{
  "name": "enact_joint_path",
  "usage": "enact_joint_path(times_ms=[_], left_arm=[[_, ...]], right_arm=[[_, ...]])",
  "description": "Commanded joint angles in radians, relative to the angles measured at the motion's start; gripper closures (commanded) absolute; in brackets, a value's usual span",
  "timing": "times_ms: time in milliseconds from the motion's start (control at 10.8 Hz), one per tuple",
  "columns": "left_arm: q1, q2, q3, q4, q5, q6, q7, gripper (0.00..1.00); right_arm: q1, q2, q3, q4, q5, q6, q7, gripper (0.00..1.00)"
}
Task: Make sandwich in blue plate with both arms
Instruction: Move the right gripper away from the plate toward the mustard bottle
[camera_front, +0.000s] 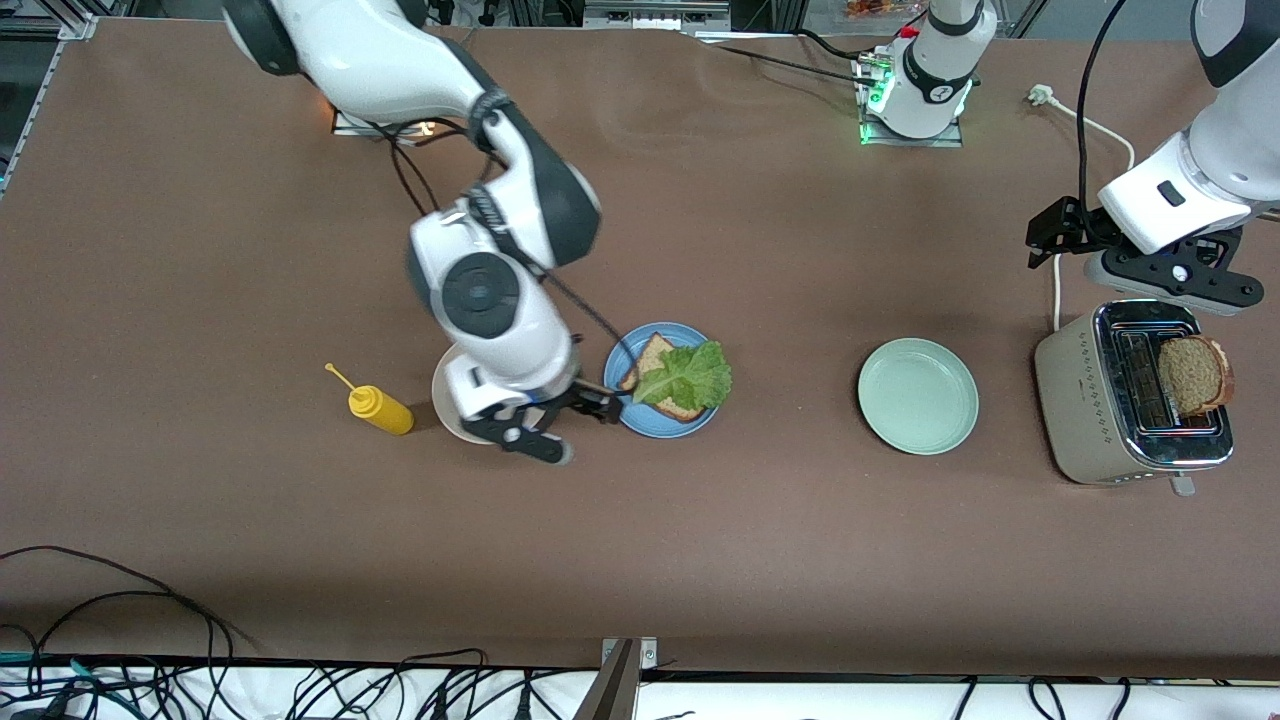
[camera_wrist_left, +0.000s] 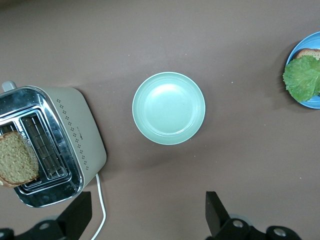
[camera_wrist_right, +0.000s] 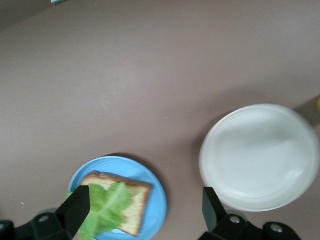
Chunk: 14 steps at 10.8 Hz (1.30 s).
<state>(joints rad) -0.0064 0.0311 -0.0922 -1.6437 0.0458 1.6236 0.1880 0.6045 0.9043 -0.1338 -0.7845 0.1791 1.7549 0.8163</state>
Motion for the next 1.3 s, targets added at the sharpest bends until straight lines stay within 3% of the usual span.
enact_joint_path(times_ms=[0, 649, 1206], left_arm=[[-0.001, 0.0, 0.008, 0.013, -0.023, -0.016, 0.015, 0.0], [0.0, 0.001, 0.008, 0.013, -0.023, -0.016, 0.015, 0.0], [0.0, 0.001, 0.009, 0.013, -0.023, -0.016, 0.015, 0.0]], right_arm=[[-0.092, -0.253, 0.014, -0.301, 0.022, -0.008, -0.3, 0.0], [-0.271, -0.519, 0.016, -0.602, 0.022, -0.038, -0.86, 0.0], [-0.42, -0.568, 0.019, -0.679, 0.03, -0.045, -1.289, 0.0]])
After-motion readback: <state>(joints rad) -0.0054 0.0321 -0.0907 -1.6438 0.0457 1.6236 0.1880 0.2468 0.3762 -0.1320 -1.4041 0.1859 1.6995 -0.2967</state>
